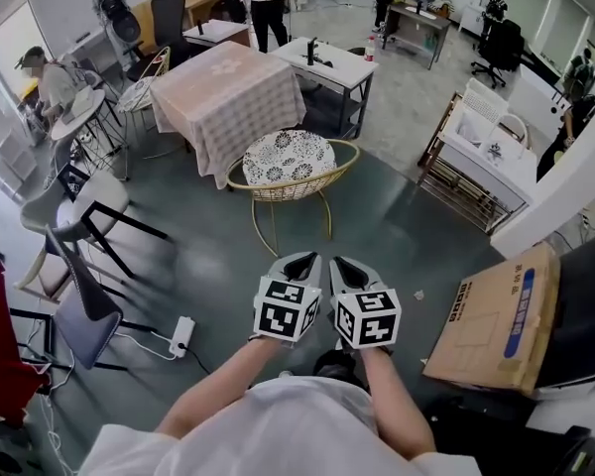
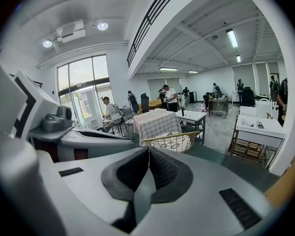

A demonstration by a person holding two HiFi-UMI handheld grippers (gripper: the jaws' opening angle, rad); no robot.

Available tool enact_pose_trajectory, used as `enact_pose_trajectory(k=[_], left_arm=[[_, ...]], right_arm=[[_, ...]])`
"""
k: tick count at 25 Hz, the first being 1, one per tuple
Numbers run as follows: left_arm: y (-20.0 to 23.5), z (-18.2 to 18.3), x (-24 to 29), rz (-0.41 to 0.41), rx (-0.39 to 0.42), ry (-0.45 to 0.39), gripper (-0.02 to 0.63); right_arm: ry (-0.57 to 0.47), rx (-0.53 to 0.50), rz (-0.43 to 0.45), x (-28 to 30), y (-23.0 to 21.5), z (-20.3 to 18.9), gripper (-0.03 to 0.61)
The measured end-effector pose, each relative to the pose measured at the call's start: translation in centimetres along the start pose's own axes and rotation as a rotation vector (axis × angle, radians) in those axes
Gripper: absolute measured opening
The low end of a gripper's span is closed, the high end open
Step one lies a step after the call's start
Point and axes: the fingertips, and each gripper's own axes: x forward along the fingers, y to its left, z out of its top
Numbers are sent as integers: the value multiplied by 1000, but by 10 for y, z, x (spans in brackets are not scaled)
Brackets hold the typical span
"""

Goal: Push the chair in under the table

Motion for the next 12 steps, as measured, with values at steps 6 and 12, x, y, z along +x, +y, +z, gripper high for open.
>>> enact_pose_trajectory(k=[6, 12], left_arm=[[-3, 21, 48, 31, -19, 2, 5], [-9, 40, 97, 57, -36, 7, 5]], right_arm=[[18, -17, 24, 21, -48, 15, 4], [30, -36, 50, 38, -96, 31, 3]])
